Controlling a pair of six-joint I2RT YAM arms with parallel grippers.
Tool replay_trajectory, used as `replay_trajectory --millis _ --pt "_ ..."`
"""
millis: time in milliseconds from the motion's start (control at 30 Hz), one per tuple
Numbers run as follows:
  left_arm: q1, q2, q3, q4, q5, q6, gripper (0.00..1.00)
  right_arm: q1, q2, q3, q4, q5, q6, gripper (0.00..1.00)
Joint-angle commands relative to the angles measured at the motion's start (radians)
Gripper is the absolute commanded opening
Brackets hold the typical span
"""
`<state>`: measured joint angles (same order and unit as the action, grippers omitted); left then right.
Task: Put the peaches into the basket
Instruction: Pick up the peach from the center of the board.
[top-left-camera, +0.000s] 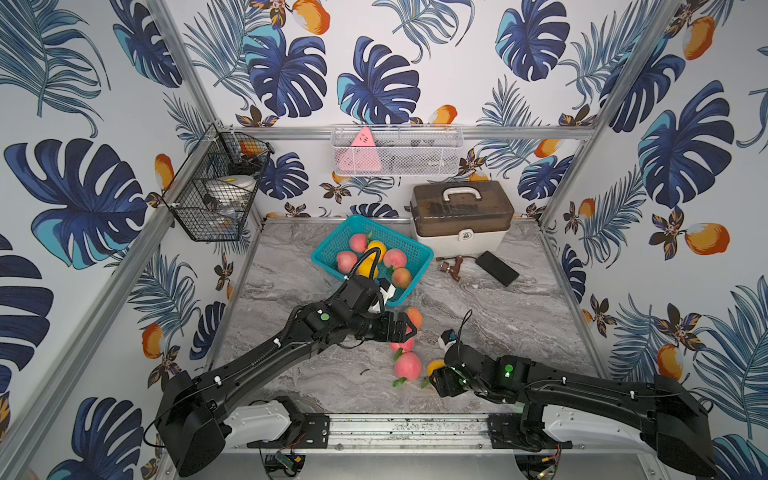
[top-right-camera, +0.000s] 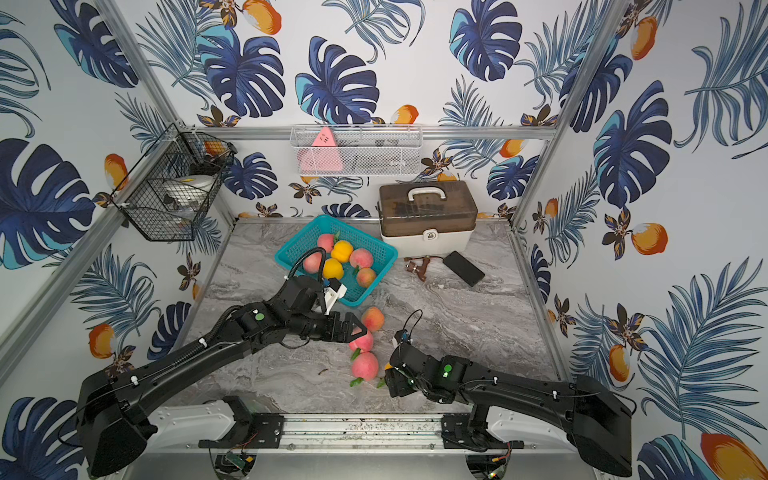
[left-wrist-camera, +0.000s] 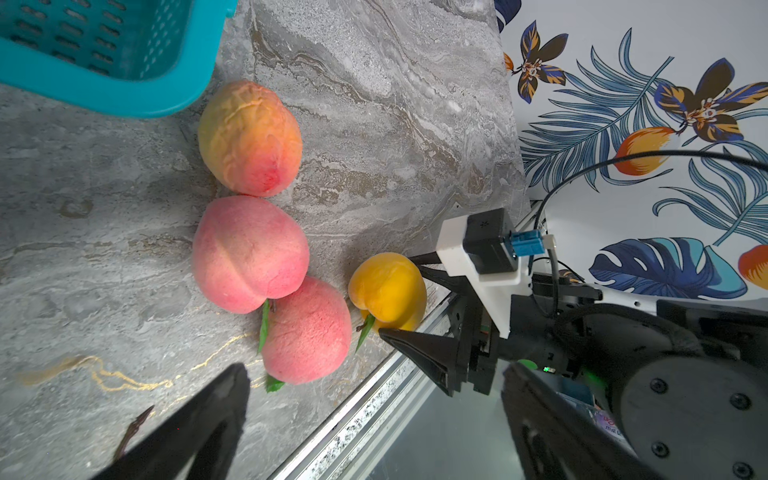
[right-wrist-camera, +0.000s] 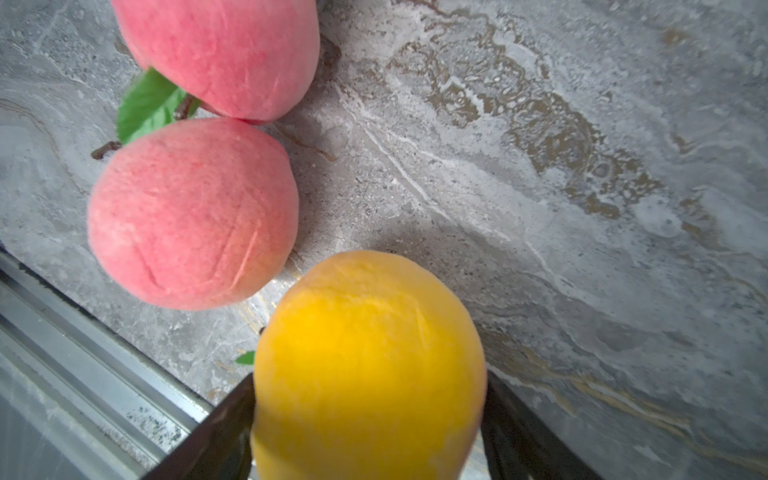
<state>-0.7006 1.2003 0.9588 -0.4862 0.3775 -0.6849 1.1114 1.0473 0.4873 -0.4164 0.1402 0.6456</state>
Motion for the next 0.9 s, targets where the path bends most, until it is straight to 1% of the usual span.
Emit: replay_trajectory --millis 0,100,333,400,567,767,867 --pt "-0.001 0.001 0.011 0.023 0.008 -0.009 0.98 0.001 0.015 0.003 0.004 0.003 -0.002 0.81" --pt "-0.001 0.001 0.012 0.021 0.006 -0.009 0.98 0.001 0.021 0.004 0.005 0.007 -0.004 0.83" --pt "-0.001 0.008 -0.007 0.049 0.021 -0.020 0.98 0.001 0.008 -0.004 0.006 0.010 -0.001 0.82" --pt "-0.002 0.012 -0.003 0.046 0.020 -0.016 0.98 0.001 0.009 -0.003 0.005 0.010 -0.002 0.80" --pt "-0.001 0.015 0.005 0.034 0.017 -0.007 0.98 0.001 0.001 -0.005 0.007 0.011 0.001 0.72" --pt "-0.001 0.019 0.001 0.040 0.022 -0.007 0.98 0.001 -0.015 -0.008 -0.005 0.024 0.005 0.70" --pt "-0.001 0.025 0.009 0.028 0.021 0.001 0.98 0.001 -0.058 -0.006 -0.016 0.046 -0.003 0.70"
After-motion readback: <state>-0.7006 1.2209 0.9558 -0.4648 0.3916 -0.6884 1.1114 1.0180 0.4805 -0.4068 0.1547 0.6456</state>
